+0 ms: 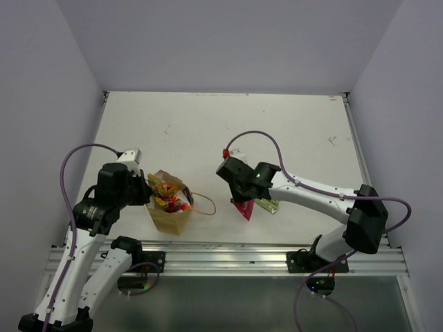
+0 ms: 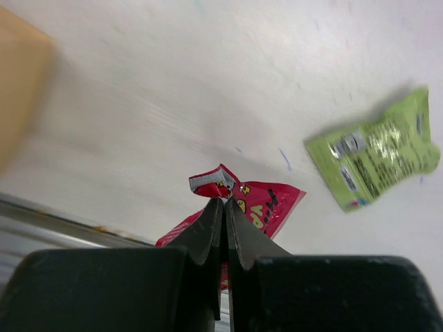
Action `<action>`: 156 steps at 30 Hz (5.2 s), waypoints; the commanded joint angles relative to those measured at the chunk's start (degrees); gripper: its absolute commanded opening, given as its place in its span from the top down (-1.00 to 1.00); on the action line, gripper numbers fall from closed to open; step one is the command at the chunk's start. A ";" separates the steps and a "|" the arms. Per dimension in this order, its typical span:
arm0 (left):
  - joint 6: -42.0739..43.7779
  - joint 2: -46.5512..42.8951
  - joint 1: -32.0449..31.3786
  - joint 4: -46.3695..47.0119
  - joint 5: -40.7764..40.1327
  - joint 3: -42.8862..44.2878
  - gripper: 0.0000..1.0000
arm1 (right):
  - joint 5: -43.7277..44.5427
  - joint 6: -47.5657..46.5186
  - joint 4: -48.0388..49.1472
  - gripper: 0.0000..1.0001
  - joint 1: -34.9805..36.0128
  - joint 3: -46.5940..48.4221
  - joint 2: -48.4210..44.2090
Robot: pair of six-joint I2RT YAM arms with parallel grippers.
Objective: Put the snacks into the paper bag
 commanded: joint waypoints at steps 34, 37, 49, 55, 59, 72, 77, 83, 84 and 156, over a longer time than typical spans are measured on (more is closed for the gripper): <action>1.62 -1.80 -0.37 2.89 0.97 0.35 1.00 | -15.98 -3.81 16.91 1.00 10.74 39.31 19.27; 1.71 -1.97 -0.46 2.89 0.97 0.35 1.00 | -13.97 -4.95 15.33 1.00 11.09 39.40 20.76; 1.71 -2.68 -0.55 2.98 0.62 0.26 1.00 | -10.26 -7.94 8.83 1.00 14.43 38.70 26.48; 1.79 -2.59 -0.55 3.33 0.88 0.00 1.00 | -6.76 -8.91 8.73 0.89 14.60 39.91 23.94; 1.88 -2.33 -0.63 3.51 1.06 -0.09 1.00 | -1.22 -11.36 4.78 0.14 14.52 47.12 20.43; 1.71 -1.80 -0.81 4.30 1.15 -0.62 1.00 | 10.57 -3.91 0.38 -0.59 0.75 18.29 -1.89; 1.71 -1.36 -0.81 4.39 1.23 -0.71 1.00 | 8.99 1.19 2.84 -0.58 -5.08 5.58 -3.93; 1.71 -0.66 -0.81 4.56 1.32 -0.79 1.00 | 9.95 6.19 3.20 -0.57 -7.98 -0.67 1.43; 1.71 -0.66 -0.81 4.56 1.32 -0.79 1.00 | 9.87 6.64 3.02 -0.57 -8.51 -1.72 2.04; 1.79 -0.39 -0.81 5.53 0.88 -1.32 1.00 | -19.42 -9.08 2.24 0.00 10.03 45.36 19.55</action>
